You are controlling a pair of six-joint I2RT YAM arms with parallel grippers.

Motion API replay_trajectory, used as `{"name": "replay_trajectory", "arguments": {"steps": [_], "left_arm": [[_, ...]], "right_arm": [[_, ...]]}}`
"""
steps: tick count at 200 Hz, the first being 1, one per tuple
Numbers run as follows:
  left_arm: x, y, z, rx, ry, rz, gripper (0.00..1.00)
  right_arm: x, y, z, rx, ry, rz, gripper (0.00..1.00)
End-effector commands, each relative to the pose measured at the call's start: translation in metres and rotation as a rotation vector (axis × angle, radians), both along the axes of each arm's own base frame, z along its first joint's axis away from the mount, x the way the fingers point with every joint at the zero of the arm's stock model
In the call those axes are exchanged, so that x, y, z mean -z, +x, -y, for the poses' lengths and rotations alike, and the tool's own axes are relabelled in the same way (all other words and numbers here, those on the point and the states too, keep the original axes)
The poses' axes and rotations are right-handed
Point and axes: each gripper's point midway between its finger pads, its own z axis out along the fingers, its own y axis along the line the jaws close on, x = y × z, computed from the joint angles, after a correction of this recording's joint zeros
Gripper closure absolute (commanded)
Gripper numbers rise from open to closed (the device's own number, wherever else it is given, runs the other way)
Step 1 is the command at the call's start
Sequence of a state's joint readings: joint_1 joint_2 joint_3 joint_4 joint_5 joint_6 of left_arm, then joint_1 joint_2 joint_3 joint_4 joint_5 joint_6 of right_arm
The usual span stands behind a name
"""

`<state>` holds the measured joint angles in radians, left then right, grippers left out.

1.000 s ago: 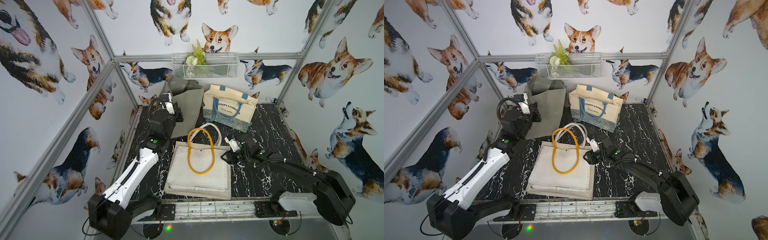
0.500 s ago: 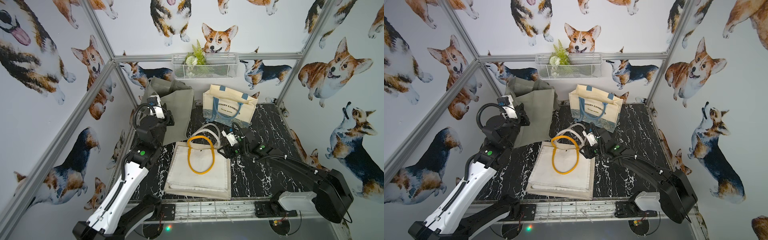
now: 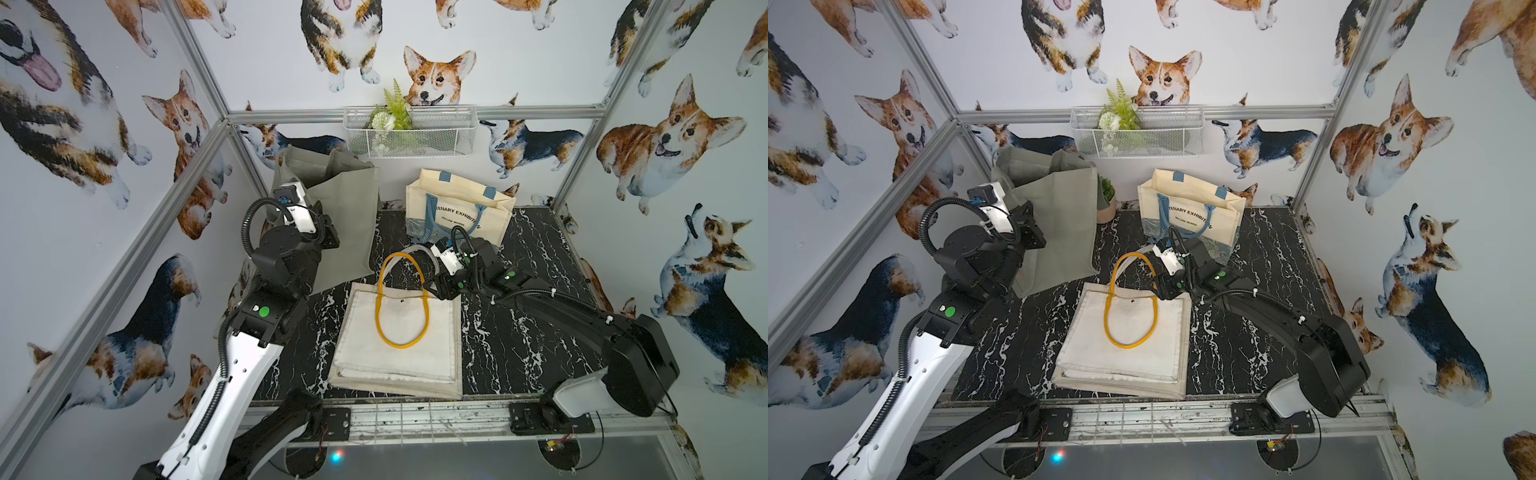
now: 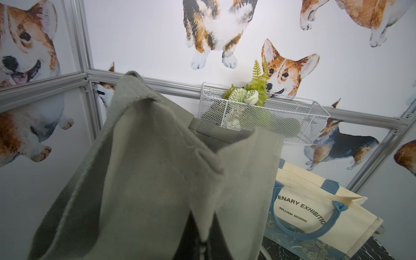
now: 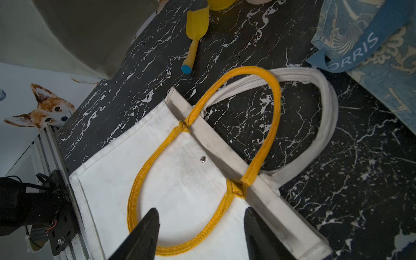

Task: Put away the canvas bag
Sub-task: Place the canvas bag at the center of the board.

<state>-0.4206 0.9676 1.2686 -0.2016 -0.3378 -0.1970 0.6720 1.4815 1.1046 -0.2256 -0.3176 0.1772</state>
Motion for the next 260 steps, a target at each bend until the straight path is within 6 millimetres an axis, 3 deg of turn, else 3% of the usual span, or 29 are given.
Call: {"name": "replay_trajectory", "arguments": {"steps": [1,19,69,84,96,119,155,186,221,247,260], "left_arm": [[-0.015,-0.01,0.019,0.11,-0.099,0.018,1.0],[-0.012,-0.017,0.033,0.157,-0.122,0.002,1.0],[0.024,-0.034,0.073,0.209,-0.116,-0.016,1.0],[0.034,-0.035,0.093,0.234,-0.097,-0.025,1.0],[0.041,-0.034,0.108,0.258,-0.071,-0.031,1.0],[0.048,-0.037,0.128,0.31,-0.055,-0.012,1.0],[0.06,-0.041,0.119,0.289,-0.037,-0.011,1.0],[0.065,-0.047,0.117,0.313,-0.056,0.0,1.0],[0.077,-0.05,0.125,0.362,-0.065,-0.026,1.0],[0.083,-0.049,0.116,0.316,-0.099,-0.032,1.0],[0.086,-0.047,0.114,0.301,-0.125,-0.029,1.0]], "right_arm": [[-0.013,-0.004,-0.007,-0.053,0.025,-0.012,0.38],[-0.037,-0.011,-0.011,-0.093,0.099,0.032,0.38],[-0.088,-0.05,-0.003,-0.19,0.283,0.149,0.0],[-0.096,-0.063,-0.003,-0.235,0.336,0.175,0.0],[-0.093,-0.062,-0.001,-0.223,0.34,0.182,0.0],[-0.067,-0.05,-0.001,-0.192,0.294,0.179,0.0],[-0.05,-0.024,0.006,-0.099,0.329,0.158,0.0],[-0.054,-0.021,-0.005,-0.119,0.441,0.094,0.0],[-0.054,-0.027,-0.036,-0.22,0.53,0.084,0.07],[-0.059,-0.022,-0.046,-0.183,0.579,0.136,0.12],[-0.066,-0.031,-0.052,-0.216,0.593,0.19,0.12]]}}
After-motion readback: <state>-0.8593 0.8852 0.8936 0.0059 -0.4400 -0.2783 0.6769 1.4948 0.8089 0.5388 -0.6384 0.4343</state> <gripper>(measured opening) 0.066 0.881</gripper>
